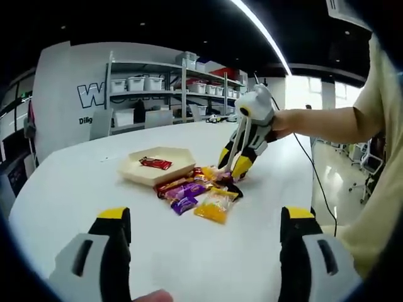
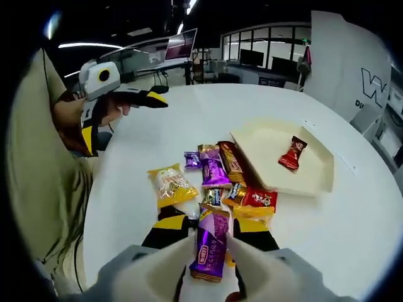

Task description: Place the target food into the container with the food tongs after gripping and lifting it, then release it inside without dropping or visibly crushing the food.

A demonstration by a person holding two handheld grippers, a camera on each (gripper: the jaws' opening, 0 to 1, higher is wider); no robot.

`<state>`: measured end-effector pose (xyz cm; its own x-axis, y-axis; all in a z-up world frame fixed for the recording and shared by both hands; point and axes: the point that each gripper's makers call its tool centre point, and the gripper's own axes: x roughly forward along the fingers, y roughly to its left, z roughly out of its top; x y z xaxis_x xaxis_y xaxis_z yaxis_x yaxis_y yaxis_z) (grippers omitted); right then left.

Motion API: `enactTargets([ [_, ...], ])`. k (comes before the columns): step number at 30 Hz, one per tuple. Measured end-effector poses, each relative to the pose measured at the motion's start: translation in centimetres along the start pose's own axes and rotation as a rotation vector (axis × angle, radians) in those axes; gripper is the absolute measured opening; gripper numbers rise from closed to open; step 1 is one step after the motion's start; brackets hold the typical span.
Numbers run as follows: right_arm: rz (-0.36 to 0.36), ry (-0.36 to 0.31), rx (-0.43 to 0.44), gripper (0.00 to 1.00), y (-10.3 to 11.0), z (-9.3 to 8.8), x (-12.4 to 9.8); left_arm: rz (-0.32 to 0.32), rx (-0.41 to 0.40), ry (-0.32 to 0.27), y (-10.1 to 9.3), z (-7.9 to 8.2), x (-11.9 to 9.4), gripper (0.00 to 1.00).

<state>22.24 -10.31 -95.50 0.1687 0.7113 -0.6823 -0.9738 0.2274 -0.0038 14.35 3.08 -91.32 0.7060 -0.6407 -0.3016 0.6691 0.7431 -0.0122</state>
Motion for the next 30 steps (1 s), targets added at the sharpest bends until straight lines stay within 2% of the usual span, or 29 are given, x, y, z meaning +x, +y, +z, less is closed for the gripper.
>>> enactTargets([
  [10, 0.012, -0.003, 0.016, 0.19, 0.4, 0.3, 0.0, 0.001, 0.003, 0.005, -0.1, -0.2, -0.1, 0.95],
  [17, -0.003, -0.003, 0.036, 0.17, 0.3, 1.1, -0.4, 0.002, 0.001, -0.002, 0.0, -0.1, -0.3, 0.95],
  [30, -0.017, -0.011, 0.109, 0.14, -0.3, 2.3, -1.4, 0.005, 0.001, -0.008, 0.0, -0.1, -0.7, 0.94],
])
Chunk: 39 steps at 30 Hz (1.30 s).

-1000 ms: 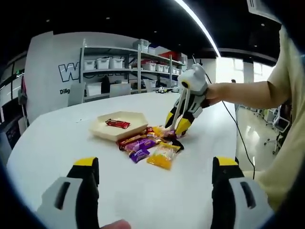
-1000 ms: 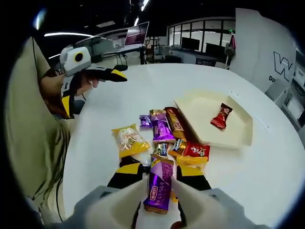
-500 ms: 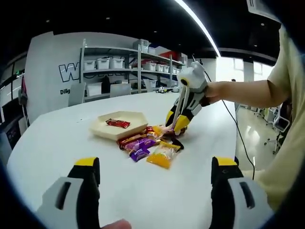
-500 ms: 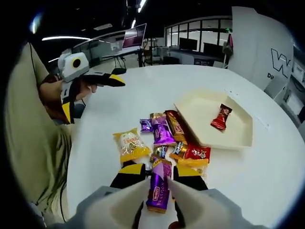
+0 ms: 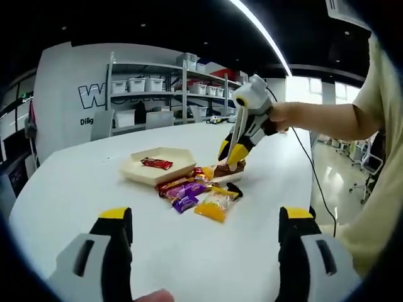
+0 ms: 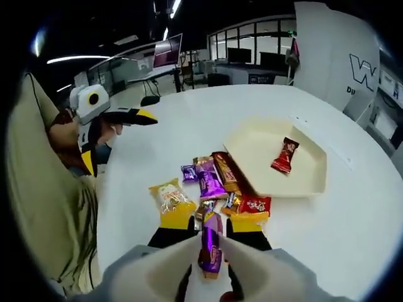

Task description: Place the target food into the container with the food tongs after gripping and lifting it, then release it inside without dropping or visibly crushing the food.

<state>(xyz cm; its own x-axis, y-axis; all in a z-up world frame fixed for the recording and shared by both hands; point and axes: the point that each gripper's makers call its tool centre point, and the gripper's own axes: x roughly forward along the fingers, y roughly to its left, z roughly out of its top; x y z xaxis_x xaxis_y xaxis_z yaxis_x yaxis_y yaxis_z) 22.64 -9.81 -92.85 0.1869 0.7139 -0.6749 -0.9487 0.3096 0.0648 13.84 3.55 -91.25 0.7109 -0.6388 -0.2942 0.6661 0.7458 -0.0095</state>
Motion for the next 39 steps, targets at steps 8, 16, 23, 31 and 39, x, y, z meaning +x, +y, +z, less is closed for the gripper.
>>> enactTargets([
  [8, -0.007, -0.026, 0.004, 0.15, -0.2, 2.1, -0.8, 0.0, 0.004, -0.005, 0.0, 0.2, -0.1, 0.94],
  [16, -0.017, -0.035, 0.013, 0.15, -1.2, 3.7, -1.1, 0.004, 0.007, -0.007, 0.1, 0.2, -0.4, 0.94],
  [23, -0.033, -0.047, 0.021, 0.15, -2.7, 5.3, -1.0, 0.007, 0.008, -0.008, 0.1, 0.3, -0.4, 0.94],
  [31, -0.04, -0.06, 0.031, 0.15, -4.4, 6.9, -0.3, 0.009, 0.003, -0.008, 0.1, 0.2, -0.5, 0.94],
  [39, -0.052, -0.056, 0.038, 0.15, -6.4, 8.4, 0.7, 0.013, 0.003, -0.008, 0.3, 0.2, -0.6, 0.94],
])
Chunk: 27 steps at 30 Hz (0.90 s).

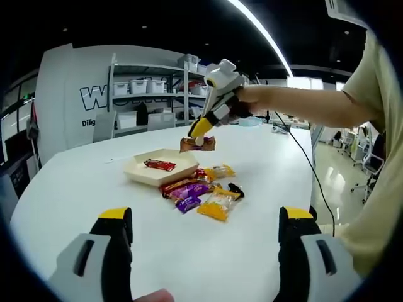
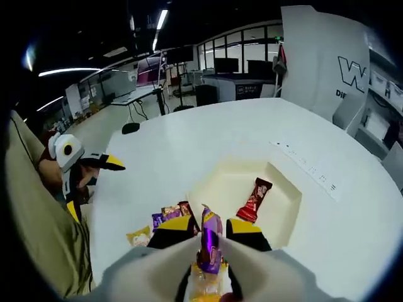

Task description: Place the target food into the container with the food tongs after gripping and lifting it, then release it inside without dropping or visibly crushing the food.

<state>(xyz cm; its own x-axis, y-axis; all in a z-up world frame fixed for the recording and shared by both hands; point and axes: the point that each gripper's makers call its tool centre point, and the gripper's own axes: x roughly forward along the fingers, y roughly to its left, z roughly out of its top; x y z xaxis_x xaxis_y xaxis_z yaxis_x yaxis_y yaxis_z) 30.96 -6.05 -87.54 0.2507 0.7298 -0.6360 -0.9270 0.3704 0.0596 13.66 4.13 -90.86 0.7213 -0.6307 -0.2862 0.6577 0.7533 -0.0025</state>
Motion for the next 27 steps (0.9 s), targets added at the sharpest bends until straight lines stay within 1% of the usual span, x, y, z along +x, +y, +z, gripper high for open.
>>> enactTargets([
  [6, -0.023, 0.0, 0.008, 0.15, -1.4, 0.9, 0.4, 0.0, 0.0, -0.002, 0.0, 0.1, 0.0, 0.94],
  [16, -0.089, 0.006, 0.03, 0.15, -5.0, 2.5, 1.5, 0.006, 0.0, 0.001, 0.1, 0.0, -0.3, 0.94],
  [21, -0.114, 0.003, 0.042, 0.15, -6.2, 3.2, 2.1, 0.01, 0.001, 0.004, 0.2, -0.2, -0.5, 0.94],
  [22, -0.128, 0.009, 0.039, 0.15, -6.6, 3.2, 2.2, 0.01, 0.0, 0.005, 0.2, -0.2, -0.5, 0.94],
  [27, -0.147, 0.029, 0.046, 0.15, -7.8, 3.4, 3.2, 0.014, -0.002, 0.005, 0.3, -0.3, -0.7, 0.94],
])
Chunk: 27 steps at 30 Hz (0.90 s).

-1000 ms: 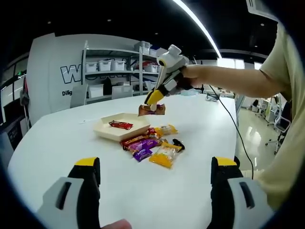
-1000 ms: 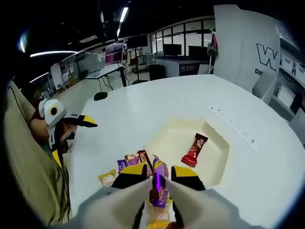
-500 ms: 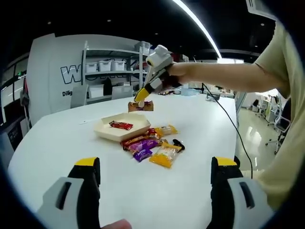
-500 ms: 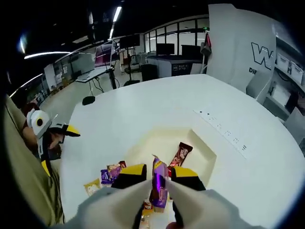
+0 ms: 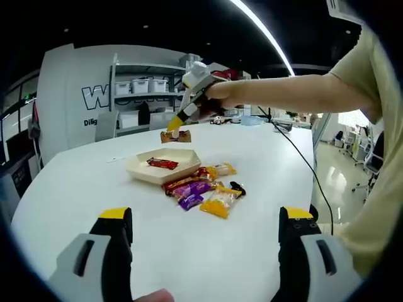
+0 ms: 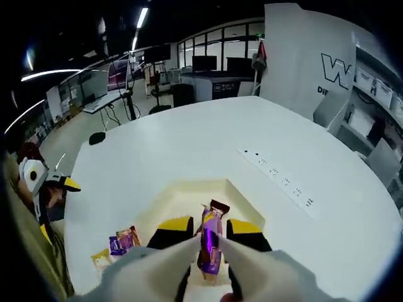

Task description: Place the target food into the container with the food tongs after gripping and lifting it, then release it inside without dropping or visibly crushing the food.

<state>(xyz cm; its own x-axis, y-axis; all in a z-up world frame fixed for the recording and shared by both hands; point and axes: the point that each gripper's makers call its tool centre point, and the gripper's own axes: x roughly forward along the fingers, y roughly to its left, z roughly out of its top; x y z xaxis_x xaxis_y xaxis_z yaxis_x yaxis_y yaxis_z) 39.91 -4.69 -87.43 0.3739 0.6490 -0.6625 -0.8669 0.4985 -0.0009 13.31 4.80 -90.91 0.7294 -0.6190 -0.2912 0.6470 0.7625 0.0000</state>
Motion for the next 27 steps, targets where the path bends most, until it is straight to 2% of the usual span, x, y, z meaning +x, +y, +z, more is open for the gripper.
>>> enactTargets([
  [11, -0.025, 0.004, 0.022, 0.16, -1.2, 0.8, 1.2, 0.008, -0.001, 0.002, 0.2, -0.1, -0.2, 0.94],
  [27, 0.018, 0.01, -0.007, 0.17, 1.0, 1.2, 1.1, 0.0, 0.0, 0.001, -0.2, -0.1, -0.1, 0.94],
])
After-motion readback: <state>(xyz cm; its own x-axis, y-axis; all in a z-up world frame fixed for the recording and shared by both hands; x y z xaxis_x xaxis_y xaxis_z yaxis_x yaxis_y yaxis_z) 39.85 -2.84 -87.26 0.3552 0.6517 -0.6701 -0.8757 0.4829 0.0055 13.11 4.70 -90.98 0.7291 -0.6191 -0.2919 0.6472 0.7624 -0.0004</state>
